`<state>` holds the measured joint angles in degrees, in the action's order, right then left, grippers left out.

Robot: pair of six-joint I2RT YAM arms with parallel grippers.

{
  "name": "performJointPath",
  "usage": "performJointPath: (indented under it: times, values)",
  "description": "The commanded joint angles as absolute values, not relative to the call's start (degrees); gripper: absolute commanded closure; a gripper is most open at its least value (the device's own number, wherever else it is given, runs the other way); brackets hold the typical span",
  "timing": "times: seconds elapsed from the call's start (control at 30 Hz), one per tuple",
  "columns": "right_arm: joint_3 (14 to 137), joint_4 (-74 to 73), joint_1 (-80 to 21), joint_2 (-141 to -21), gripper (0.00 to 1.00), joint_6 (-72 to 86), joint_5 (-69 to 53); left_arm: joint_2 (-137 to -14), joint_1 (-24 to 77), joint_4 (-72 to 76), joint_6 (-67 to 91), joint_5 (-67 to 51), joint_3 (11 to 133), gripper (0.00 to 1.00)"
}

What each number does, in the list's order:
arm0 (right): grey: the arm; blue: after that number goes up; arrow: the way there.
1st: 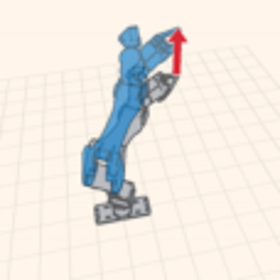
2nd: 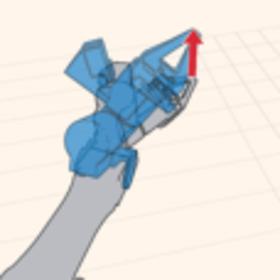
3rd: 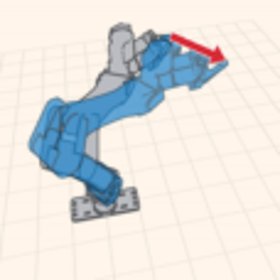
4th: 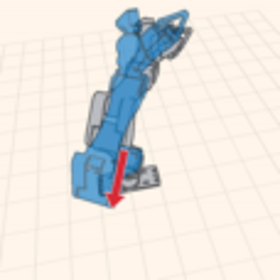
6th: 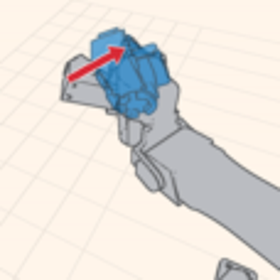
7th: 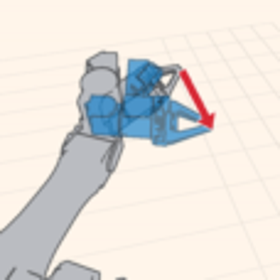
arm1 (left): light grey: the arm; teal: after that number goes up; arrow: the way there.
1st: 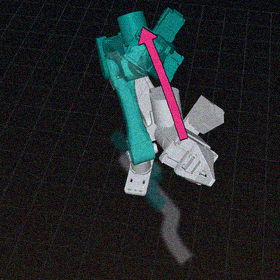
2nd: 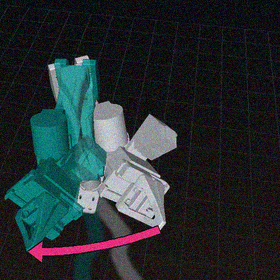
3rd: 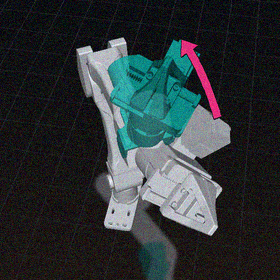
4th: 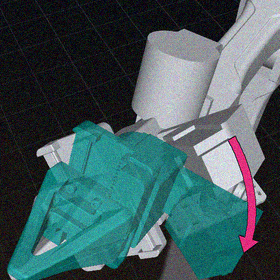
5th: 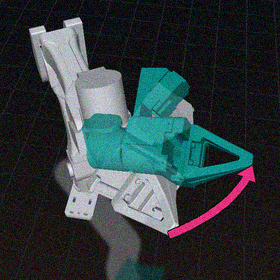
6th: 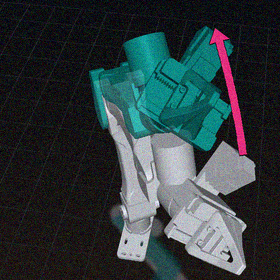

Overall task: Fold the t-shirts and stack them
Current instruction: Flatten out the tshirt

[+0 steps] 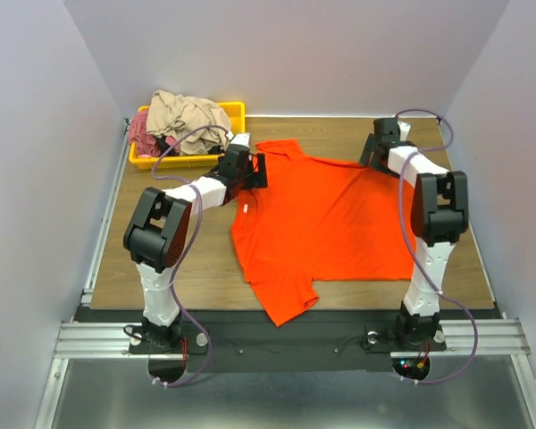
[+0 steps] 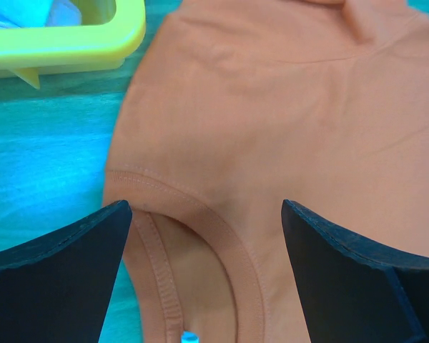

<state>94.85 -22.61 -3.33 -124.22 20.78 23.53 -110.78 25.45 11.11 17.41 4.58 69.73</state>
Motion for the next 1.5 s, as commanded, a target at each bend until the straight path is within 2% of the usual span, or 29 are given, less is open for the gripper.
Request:
performJointPath:
  times: [0.0, 0.3, 0.5, 0.77, 1.03, 1.3, 1.47]
  values:
    - [86.7, -22.1, -2.8, -109.5, 0.0, 25.5, 24.3, -102.1, 26.7, 11.1, 18.9, 5.4, 69.8, 0.01]
    - [56.8, -22.1, -2.8, -83.8, 0.0, 32.6, 22.6, -94.9, 31.1, 10.3, 21.5, 7.2, 63.9, 0.01]
    - [46.7, -22.1, -2.7, -75.9, 0.0, 33.2, 19.5, -97.3, 31.9, 11.8, 21.0, 6.0, 64.2, 0.01]
    - [47.9, -22.0, -2.8, -84.8, 0.0, 31.8, 22.1, -109.1, 31.1, 9.9, 18.2, 7.5, 74.0, 0.01]
    - [56.0, -22.0, -2.6, -97.8, 0.0, 31.2, 21.4, -122.0, 27.2, 5.4, 16.6, 5.2, 87.0, 0.01]
    - [63.4, -21.8, -1.6, -105.8, 0.0, 30.2, 20.3, -133.7, 24.8, -3.8, 15.8, 6.9, 106.0, 0.01]
    - [64.7, -21.8, -1.2, -106.3, 0.0, 30.2, 18.4, -138.9, 24.1, -6.2, 14.6, 5.2, 115.8, 0.01]
